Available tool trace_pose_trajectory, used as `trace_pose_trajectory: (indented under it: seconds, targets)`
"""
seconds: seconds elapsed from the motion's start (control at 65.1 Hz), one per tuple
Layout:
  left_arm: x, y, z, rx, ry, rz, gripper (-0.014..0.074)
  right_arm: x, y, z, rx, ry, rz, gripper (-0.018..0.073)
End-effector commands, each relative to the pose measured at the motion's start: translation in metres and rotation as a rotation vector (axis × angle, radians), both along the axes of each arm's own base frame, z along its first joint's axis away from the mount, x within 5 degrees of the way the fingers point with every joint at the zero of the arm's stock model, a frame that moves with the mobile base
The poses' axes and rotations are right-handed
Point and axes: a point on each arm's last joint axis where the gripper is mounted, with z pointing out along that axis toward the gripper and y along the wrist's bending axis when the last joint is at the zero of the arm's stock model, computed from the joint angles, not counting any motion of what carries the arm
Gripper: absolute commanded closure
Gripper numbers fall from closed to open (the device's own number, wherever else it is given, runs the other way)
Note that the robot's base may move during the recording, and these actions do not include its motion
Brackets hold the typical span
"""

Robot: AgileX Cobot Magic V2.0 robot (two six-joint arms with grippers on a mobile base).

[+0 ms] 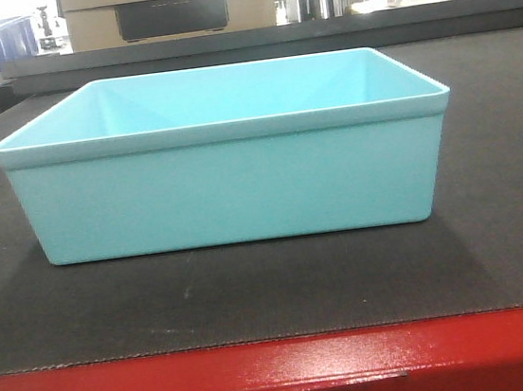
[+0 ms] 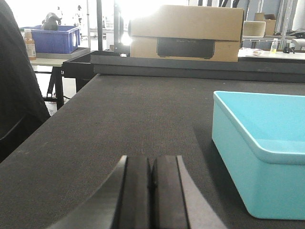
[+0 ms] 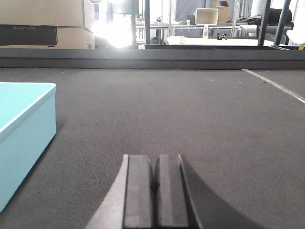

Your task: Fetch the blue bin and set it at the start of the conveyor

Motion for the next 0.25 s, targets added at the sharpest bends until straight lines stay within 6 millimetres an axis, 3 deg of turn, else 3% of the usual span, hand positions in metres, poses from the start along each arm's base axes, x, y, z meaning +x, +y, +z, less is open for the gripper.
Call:
trace_pose_trajectory:
  seconds: [0.0, 0.23]
  targets:
    - [-0.0006, 0.0001, 0.0019, -0.004, -0.018, 0.003, 0.0707, -0.0003, -0.0003, 0.0024, -0.023, -0.028, -0.005, 0.0721]
    - [-0.0006, 0.0001, 0.0019, -0.004, -0.018, 0.003, 0.0707, -0.0003, -0.0003, 0.0024, -0.023, -0.028, -0.005, 0.0721]
